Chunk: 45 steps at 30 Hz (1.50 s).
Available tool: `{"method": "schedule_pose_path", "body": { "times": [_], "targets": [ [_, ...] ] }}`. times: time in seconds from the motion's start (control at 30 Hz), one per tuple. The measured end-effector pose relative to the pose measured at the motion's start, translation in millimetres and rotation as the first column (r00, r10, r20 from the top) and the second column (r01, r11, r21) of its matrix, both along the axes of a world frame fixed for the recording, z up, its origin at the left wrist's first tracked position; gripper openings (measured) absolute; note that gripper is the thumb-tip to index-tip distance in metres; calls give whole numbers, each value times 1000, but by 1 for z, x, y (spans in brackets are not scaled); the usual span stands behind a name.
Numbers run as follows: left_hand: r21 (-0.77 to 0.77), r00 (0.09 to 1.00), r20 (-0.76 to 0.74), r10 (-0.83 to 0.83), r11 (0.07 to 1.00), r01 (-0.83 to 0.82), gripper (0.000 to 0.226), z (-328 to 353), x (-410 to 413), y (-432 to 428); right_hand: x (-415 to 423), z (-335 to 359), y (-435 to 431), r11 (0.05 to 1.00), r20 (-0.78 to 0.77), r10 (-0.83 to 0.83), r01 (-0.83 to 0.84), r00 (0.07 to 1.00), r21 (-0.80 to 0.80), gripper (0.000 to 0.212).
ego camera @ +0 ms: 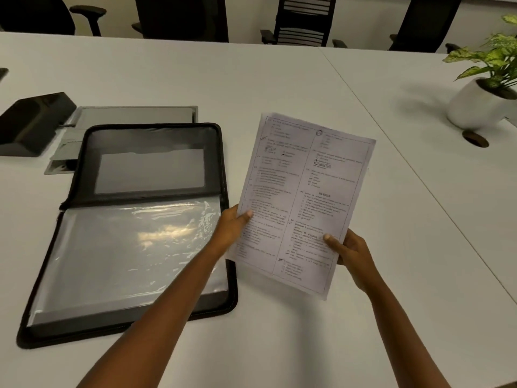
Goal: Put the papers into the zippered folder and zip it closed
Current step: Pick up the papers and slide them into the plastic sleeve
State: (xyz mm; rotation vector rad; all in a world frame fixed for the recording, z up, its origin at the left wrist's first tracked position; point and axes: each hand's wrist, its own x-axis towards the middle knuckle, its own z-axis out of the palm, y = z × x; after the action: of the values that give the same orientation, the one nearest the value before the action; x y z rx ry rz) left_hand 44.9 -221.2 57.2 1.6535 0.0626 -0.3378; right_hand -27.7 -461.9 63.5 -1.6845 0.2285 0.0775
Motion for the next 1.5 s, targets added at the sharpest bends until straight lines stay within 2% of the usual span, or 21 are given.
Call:
{"method": "schedule_pose_path", "body": {
  "times": [0.13, 0.23, 0.3, 0.37, 0.43, 0.5, 0.57, 0.63, 0.7, 0.8, 1.03, 1.13, 1.23, 1.3, 1.4, 1.5],
  "targets": [
    [78, 999, -50, -8, 997, 12, 34, 1, 8, 15, 9, -8, 13, 993, -60, -83, 88, 995, 77, 20],
    [132, 998, -57, 40, 991, -33, 27, -5, 9, 25, 10, -17, 20, 981, -89, -132, 143, 987, 131, 18],
    [261, 994, -22, 107, 961, -98, 25, -13, 7, 31, 9, -23, 22, 976, -100, -147, 160, 984, 145, 15],
    [431, 977, 36, 211, 878, -206, 27, -24, 3, 37, 7, -28, 23, 972, -109, -171, 185, 979, 142, 16],
    [596, 959, 80, 271, 758, -264, 34, -35, -5, 44, 4, -32, 23, 970, -114, -203, 216, 972, 111, 22],
    [764, 977, 72, 200, 619, -183, 51, -48, -14, 52, 2, -36, 22, 963, -121, -242, 253, 963, 89, 24],
    [862, 997, 7, 79, 505, -46, 74, -59, -24, 56, 0, -41, 21, 954, -133, -279, 291, 951, 79, 24],
    [895, 999, -43, 6, 445, 36, 92, -67, -31, 56, -2, -44, 21, 945, -139, -306, 318, 942, 75, 24],
    [902, 999, -51, -18, 429, 54, 96, -72, -33, 55, -5, -46, 22, 940, -148, -319, 333, 936, 74, 21],
    [906, 999, -46, -20, 421, 50, 90, -71, -33, 52, -7, -47, 24, 929, -159, -340, 357, 927, 93, 15],
    [934, 997, 47, -58, 357, -23, 55, -71, -34, 59, -8, -49, 30, 920, -178, -367, 385, 913, 77, 14],
    [918, 992, 101, -69, 391, -66, 58, -69, -35, 62, -8, -50, 32, 910, -191, -385, 406, 903, 87, 15],
    [915, 970, 177, -166, 392, -100, 66, -63, -33, 66, -7, -50, 33, 907, -186, -397, 415, 899, 70, 16],
    [936, 947, 181, -264, 342, -84, 62, -57, -29, 70, -5, -50, 34, 906, -178, -404, 420, 897, 61, 19],
    [979, 908, 124, -401, 198, -46, 36, -50, -22, 76, 0, -50, 36, 901, -164, -422, 433, 892, 36, 24],
    [993, 825, 91, -557, 114, -32, 27, -46, -16, 80, 8, -46, 42, 894, -158, -441, 448, 884, 13, 24]
  ]
}}
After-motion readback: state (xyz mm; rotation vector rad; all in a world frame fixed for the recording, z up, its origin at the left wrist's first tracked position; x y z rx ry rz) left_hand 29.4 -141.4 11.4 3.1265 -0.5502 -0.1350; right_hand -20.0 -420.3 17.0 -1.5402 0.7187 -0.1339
